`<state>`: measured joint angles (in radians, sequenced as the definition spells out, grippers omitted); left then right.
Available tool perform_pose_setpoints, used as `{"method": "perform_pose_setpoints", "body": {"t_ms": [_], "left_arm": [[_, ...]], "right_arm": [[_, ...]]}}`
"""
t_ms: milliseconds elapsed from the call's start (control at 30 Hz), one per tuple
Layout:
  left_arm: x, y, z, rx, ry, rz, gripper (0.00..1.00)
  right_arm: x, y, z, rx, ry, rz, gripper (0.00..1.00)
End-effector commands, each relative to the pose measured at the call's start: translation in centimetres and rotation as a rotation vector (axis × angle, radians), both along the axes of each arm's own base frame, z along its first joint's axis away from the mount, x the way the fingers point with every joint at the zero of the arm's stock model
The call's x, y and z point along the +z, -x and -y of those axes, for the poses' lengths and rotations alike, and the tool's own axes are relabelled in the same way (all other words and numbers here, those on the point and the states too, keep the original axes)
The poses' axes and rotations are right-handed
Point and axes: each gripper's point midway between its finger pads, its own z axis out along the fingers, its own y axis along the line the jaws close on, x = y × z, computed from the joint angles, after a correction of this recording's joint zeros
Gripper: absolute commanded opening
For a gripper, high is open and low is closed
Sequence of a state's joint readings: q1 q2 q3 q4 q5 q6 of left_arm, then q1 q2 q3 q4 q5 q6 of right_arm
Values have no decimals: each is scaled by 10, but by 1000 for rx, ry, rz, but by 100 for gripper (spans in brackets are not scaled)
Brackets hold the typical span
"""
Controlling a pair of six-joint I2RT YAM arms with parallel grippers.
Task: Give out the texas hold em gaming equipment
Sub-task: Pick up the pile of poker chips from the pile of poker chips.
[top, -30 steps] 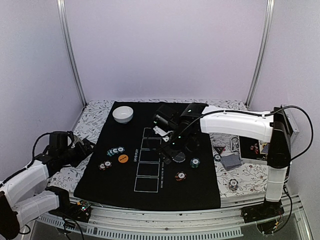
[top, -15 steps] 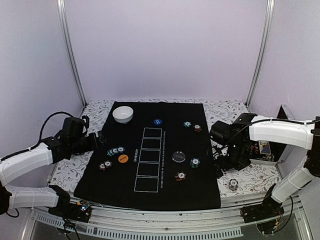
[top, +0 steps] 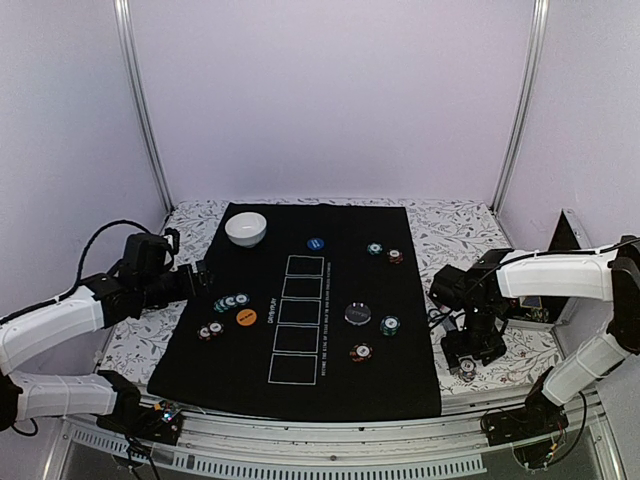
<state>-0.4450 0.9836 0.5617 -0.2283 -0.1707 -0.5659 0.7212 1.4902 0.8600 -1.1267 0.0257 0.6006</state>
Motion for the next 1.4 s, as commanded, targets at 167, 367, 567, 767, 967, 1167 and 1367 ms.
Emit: {"method": "perform_pose_setpoints", "body": {"t_ms": [167, 367, 567, 767, 967, 1167, 1367], "left_arm": [[11, -7, 6, -20, -13, 32, 98], [14, -8, 5, -20, -17, 40, 98], [16, -8, 6, -24, -19, 45, 98], [15, -8, 6, -25, -20, 42, 98], [15, -9, 7, -27, -19, 41, 98], [14, -8, 6, -27, -20, 38, 98], [15, -10, 8, -28, -14, 42, 98]], "right_arm": [[-3, 1, -1, -19, -19, 1, 64], [-3, 5, 6, -22, 8, -9, 58], [1, 4, 12, -21, 43, -2, 41], [7, -1, 12, -14, 49, 15, 27], [15, -6, 12, -2, 64, 27, 5], [36, -23, -3, 27, 17, 72, 3], [64, -73, -81, 156, -175, 193, 2]]}}
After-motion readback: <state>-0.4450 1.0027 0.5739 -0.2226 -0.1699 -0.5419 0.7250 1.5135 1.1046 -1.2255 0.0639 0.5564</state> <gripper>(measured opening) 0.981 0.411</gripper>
